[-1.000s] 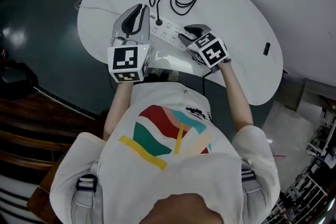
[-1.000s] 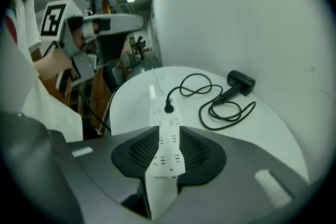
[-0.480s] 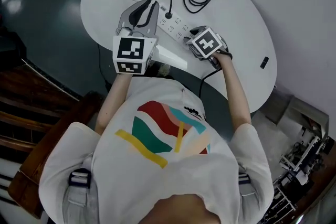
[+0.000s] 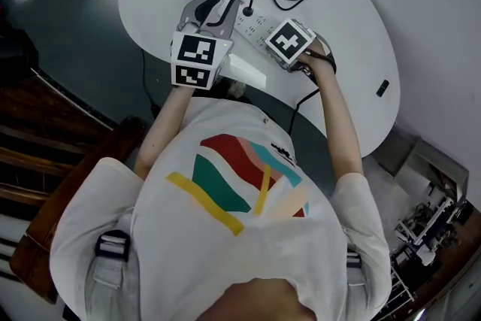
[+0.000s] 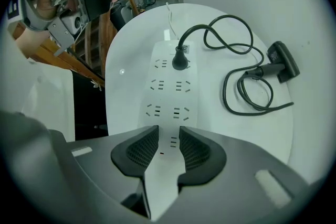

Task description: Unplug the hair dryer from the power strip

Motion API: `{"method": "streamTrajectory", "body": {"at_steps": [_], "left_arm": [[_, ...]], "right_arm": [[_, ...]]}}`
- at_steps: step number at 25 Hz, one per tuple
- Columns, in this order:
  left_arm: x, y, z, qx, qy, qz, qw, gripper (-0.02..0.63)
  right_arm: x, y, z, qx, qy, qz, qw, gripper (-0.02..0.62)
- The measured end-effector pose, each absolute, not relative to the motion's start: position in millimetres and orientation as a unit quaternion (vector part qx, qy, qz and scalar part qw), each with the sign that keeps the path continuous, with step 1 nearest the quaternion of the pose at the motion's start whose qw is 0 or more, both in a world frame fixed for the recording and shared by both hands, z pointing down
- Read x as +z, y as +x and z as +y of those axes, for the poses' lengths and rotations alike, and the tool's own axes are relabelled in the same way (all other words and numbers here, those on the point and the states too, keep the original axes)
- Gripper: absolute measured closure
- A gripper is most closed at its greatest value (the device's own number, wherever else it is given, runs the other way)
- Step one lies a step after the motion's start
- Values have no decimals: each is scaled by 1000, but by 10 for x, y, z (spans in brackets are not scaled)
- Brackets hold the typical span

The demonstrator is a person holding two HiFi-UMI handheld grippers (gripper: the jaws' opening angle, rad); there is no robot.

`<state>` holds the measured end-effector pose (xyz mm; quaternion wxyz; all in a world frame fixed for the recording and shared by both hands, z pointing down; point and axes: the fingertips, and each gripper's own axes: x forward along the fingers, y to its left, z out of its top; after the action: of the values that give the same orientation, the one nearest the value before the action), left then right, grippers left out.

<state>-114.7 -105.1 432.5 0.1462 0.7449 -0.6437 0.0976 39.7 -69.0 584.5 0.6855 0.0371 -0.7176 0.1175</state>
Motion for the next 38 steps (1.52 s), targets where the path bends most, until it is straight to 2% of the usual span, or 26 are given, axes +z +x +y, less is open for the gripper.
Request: {"method": "streamTrajectory", "body": {"at_steps": [4, 6, 11, 21, 29, 38], "left_arm": [[4838, -875, -1087, 136, 774, -583, 207, 440], [5081, -752, -1123, 154, 786, -553, 230, 431], [5254, -659, -1295, 179, 795, -539, 213, 434], [5459, -517, -1483, 211, 802, -520, 204, 449], [5524, -433, -1463, 235, 811, -511, 160, 540], [5442, -444, -1448, 218, 815, -507, 178, 560]], "right_arm": [[5849, 372, -782, 76, 53, -725, 682, 453], [5843, 388, -774, 81, 63, -725, 681, 453], [5838, 378, -776, 87, 73, -722, 683, 454], [5841, 381, -788, 89, 69, -703, 702, 454], [5844, 390, -779, 90, 62, -697, 709, 453], [5838, 385, -768, 93, 51, -693, 713, 454]]}}
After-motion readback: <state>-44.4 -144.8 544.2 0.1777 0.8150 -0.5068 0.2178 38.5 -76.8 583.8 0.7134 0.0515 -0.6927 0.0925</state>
